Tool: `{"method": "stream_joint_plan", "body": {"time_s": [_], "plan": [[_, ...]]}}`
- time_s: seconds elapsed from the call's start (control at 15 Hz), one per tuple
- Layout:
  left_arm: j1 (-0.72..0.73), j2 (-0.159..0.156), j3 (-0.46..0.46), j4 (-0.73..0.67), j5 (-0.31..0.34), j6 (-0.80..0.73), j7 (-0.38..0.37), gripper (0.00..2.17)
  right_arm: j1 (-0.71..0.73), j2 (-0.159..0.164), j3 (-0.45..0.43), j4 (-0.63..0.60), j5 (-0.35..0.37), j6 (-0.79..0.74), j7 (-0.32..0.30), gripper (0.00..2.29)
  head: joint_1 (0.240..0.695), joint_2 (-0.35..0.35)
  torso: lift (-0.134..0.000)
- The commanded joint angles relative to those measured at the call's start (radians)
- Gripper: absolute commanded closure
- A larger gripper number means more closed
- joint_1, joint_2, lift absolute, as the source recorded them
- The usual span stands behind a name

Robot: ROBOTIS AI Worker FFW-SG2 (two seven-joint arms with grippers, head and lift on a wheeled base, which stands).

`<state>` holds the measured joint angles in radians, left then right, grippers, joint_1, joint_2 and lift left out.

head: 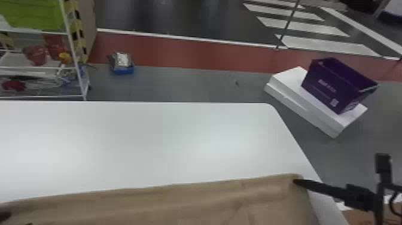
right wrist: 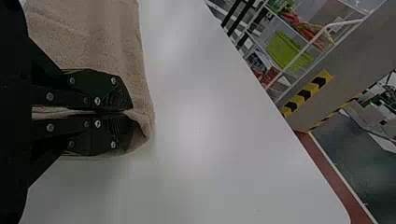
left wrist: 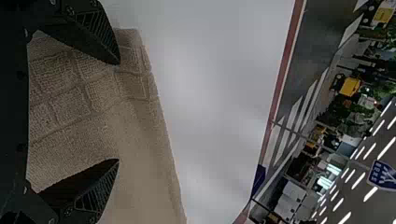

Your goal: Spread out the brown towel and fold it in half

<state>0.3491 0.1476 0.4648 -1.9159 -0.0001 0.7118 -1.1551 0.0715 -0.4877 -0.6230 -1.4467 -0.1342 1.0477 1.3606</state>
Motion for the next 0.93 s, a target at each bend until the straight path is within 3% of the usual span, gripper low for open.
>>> {"method": "stream_joint_plan", "body": {"time_s": [0.0, 0.2, 0.53, 0.87], "plan": [[0.001, 0.0, 0.0, 0.0, 0.002, -0.004, 0.0, 0.14, -0.009, -0.009, 0.009, 0.035, -0.041, 0.053, 0.006, 1.07, 0.695, -0.244, -0.124], [0.001, 0.001, 0.0, 0.0, 0.002, -0.004, 0.0, 0.14, -0.056, -0.023, 0.002, 0.129, -0.13, 0.111, 0.006, 1.07, 0.695, -0.233, -0.124], [0.001, 0.001, 0.0, 0.002, 0.002, -0.007, 0.0, 0.14, -0.091, -0.031, -0.027, 0.2, -0.176, 0.124, 0.006, 1.07, 0.695, -0.238, -0.124], [0.001, 0.001, 0.0, 0.002, 0.002, -0.01, -0.002, 0.14, -0.091, -0.009, -0.003, 0.244, -0.179, 0.102, 0.006, 1.01, 0.695, -0.225, -0.124]]}}
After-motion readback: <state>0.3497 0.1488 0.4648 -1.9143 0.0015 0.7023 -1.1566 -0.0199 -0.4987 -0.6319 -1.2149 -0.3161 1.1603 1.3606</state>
